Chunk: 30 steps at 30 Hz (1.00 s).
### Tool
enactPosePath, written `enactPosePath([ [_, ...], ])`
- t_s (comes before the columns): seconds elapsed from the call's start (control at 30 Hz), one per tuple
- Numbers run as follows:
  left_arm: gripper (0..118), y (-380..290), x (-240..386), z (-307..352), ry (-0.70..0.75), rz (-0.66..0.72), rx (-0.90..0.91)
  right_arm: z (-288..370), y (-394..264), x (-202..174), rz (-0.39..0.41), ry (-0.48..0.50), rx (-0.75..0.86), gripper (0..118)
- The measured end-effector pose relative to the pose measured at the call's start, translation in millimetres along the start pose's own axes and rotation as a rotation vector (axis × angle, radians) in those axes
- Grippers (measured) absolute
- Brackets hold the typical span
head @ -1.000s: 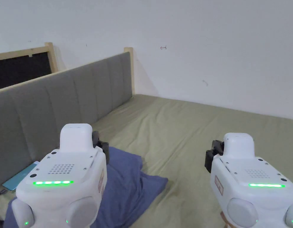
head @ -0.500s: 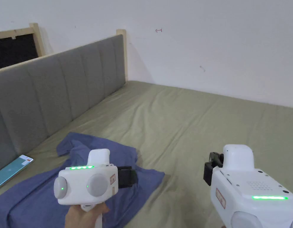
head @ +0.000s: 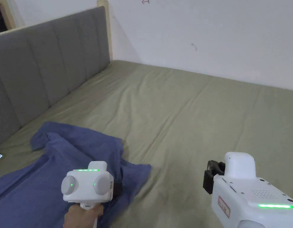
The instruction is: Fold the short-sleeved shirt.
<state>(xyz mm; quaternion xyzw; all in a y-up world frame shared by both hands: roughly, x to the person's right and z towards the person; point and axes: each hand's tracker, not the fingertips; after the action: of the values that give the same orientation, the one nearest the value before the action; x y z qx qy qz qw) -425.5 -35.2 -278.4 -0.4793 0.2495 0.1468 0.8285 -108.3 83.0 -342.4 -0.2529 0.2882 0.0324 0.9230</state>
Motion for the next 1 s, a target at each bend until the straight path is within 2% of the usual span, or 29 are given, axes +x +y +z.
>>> enactPosePath([
  [0.03,6,2.1,-2.9,3.8,0.021,0.004,0.012,-0.8,-0.7,1.0,-0.013,0.003,-0.004,1],
  [0.07,6,4.6,-7.7,5.7,0.038,0.027,0.014,-1.2,-1.4,2.0,-0.027,0.004,-0.008,1],
  [0.1,6,5.6,-13.7,6.1,0.128,0.026,0.005,-1.1,-2.2,3.0,-0.040,0.003,-0.011,1],
  [0.17,6,6.1,-24.6,4.6,-0.015,0.106,-0.025,1.6,-3.0,5.7,-0.055,0.008,-0.012,1],
  [0.3,6,17.5,-28.4,22.1,-0.044,0.177,-0.030,11.5,-2.2,13.5,-0.063,-0.001,-0.003,1],
  [0.47,6,40.0,-20.7,72.8,-0.129,0.296,0.121,30.1,1.2,35.7,-0.124,-0.022,0.030,1],
  [0.6,6,69.9,18.4,112.3,-0.284,0.321,0.167,52.8,5.2,60.3,-0.163,-0.060,0.066,1],
  [0.63,6,76.8,36.9,124.7,-0.297,0.220,0.210,60.8,6.8,67.5,-0.169,-0.079,0.083,1],
  [0.67,6,81.2,58.6,137.9,-0.331,0.178,0.225,69.2,8.9,76.5,-0.176,-0.103,0.099,1],
  [0.8,6,85.3,149.5,172.7,-0.540,0.092,0.230,107.0,14.6,115.6,-0.221,-0.188,0.164,1],
  [1.0,6,36.9,312.4,214.0,-0.800,-0.186,0.155,173.4,8.6,182.1,-0.287,-0.390,0.240,1],
])
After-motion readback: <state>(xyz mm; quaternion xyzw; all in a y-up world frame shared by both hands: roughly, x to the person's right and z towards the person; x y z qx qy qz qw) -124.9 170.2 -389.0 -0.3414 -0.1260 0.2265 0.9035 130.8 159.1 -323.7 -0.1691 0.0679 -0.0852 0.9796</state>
